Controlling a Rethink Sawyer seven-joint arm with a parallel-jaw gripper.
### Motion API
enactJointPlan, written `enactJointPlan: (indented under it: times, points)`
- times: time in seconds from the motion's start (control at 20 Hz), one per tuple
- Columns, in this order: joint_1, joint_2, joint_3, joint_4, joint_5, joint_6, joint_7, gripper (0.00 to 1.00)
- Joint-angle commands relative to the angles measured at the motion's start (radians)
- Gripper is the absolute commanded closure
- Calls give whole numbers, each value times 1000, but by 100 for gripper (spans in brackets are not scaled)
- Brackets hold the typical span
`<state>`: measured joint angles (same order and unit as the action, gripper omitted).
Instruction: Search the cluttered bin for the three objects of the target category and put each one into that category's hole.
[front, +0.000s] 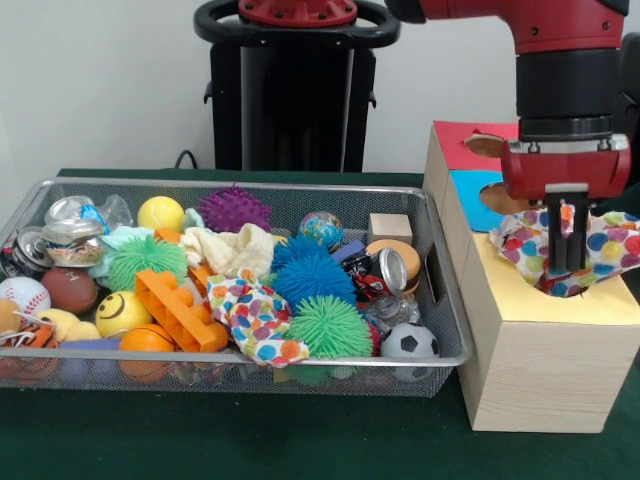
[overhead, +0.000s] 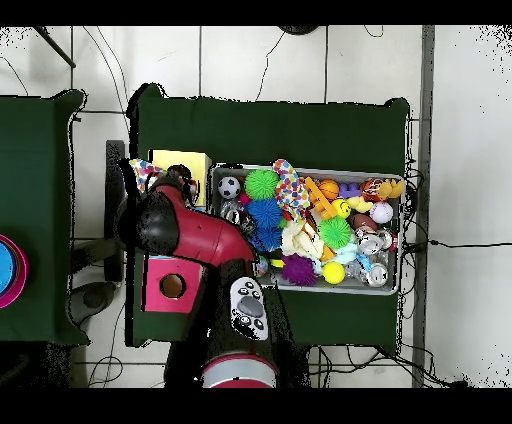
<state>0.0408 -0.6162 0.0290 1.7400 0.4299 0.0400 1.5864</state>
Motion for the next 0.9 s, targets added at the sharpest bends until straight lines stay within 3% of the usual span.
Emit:
enactJointPlan:
  times: [0.05, 0.2, 0.4, 0.55, 0.65, 0.9]
  points:
    - [7, 108, 35, -4, -13, -78, 217, 100]
    - [51, 136, -37, -30, 8, -47, 188, 100]
    - [150, 193, -197, -96, 42, 98, 171, 100]
    - [234, 246, -344, -175, 37, 305, 204, 100]
    - [250, 263, -380, -204, 23, 392, 223, 100]
    - [246, 248, -387, -225, 3, 472, 244, 100]
